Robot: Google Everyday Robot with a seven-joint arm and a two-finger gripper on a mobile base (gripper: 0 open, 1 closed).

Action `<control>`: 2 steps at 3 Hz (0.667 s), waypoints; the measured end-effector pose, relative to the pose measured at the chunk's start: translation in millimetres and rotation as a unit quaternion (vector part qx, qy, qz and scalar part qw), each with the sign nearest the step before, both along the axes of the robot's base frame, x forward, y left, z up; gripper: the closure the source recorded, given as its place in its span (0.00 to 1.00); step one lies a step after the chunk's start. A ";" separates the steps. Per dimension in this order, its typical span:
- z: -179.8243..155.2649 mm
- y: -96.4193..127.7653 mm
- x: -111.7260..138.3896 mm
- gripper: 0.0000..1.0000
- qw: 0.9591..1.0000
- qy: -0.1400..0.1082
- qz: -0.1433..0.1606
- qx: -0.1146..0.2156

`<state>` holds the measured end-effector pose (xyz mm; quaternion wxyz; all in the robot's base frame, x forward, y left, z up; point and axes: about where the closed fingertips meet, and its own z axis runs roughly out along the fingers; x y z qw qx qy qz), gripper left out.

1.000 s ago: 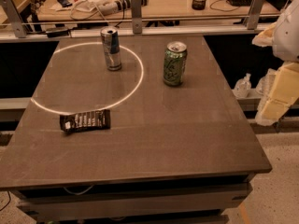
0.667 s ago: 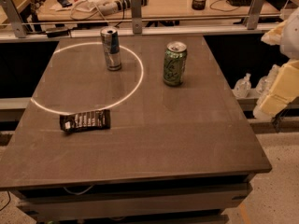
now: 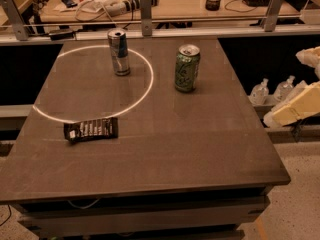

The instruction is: Knock green can over

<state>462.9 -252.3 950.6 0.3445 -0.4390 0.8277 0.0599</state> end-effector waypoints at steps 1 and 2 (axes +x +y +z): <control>-3.6 10.2 24.6 0.00 0.995 -0.067 0.015 0.072; -9.8 23.6 39.7 0.00 0.986 -0.098 0.033 0.131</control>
Offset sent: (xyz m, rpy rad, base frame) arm 0.0579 0.0335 -0.0195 0.4160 -0.2683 0.1047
